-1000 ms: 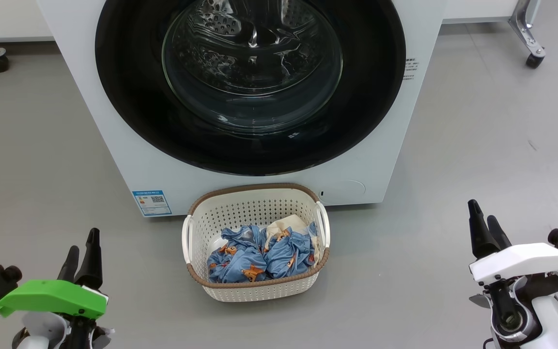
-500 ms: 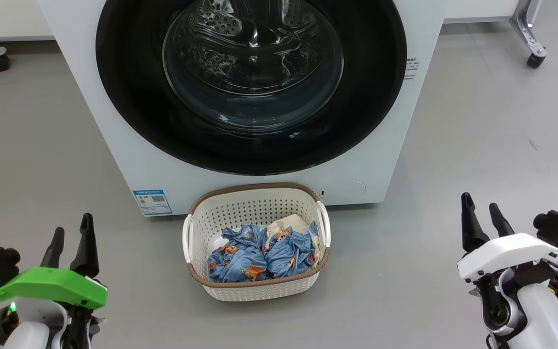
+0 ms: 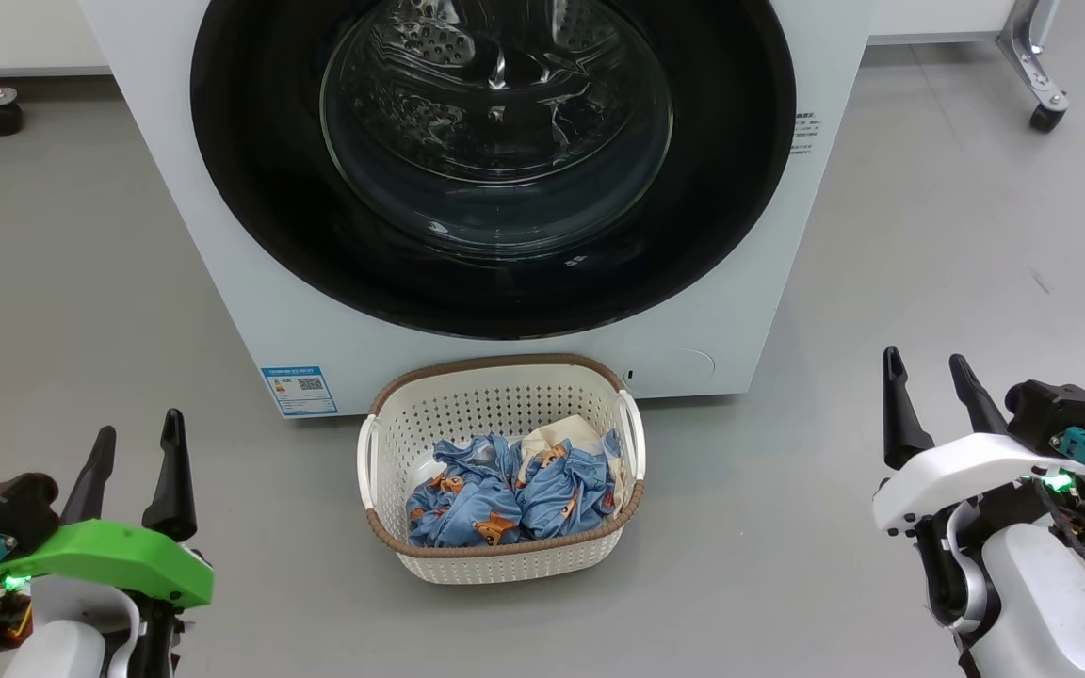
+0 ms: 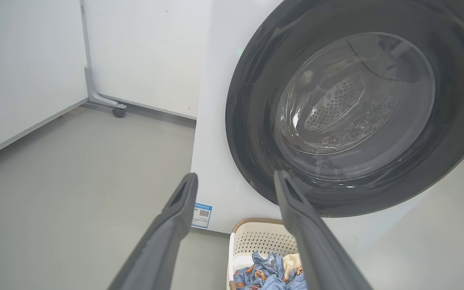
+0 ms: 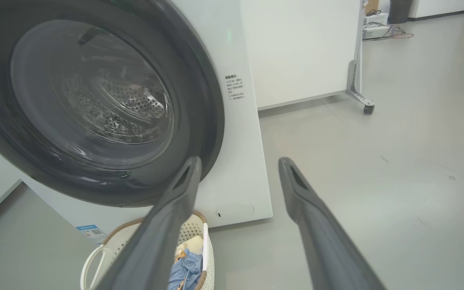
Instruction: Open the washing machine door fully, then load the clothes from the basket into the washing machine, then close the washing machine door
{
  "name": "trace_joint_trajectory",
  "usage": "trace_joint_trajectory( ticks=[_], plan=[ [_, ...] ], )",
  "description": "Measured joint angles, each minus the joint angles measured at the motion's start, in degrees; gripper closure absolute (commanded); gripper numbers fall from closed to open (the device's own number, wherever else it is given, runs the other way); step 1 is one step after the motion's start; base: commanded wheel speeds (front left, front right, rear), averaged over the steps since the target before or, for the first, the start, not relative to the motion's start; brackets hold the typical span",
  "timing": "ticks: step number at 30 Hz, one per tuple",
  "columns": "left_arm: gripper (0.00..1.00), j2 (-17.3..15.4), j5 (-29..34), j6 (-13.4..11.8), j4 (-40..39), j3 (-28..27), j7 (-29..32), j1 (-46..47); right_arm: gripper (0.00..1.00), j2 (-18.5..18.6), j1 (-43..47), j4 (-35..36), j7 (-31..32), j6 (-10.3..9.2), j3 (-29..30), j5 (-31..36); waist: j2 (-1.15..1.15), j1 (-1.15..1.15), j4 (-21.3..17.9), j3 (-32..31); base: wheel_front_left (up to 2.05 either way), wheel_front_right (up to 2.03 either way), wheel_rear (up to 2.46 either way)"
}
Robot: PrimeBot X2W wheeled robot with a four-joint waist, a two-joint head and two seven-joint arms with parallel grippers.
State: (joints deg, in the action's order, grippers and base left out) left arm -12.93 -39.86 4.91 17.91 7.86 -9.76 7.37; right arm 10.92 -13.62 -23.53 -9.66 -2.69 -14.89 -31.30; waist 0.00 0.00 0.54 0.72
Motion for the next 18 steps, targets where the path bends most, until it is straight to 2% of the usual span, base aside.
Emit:
trace_joint_trajectory(
  ticks=[18],
  plan=[
    [0.00,-1.3,13.8,0.0,0.8,1.4,-3.7,1.6,0.00,1.6,-3.7,-1.3,-3.9,-2.10,-4.1,13.3,0.00,0.00,0.1,-0.4,0.00,0.00,0.00]
  ],
)
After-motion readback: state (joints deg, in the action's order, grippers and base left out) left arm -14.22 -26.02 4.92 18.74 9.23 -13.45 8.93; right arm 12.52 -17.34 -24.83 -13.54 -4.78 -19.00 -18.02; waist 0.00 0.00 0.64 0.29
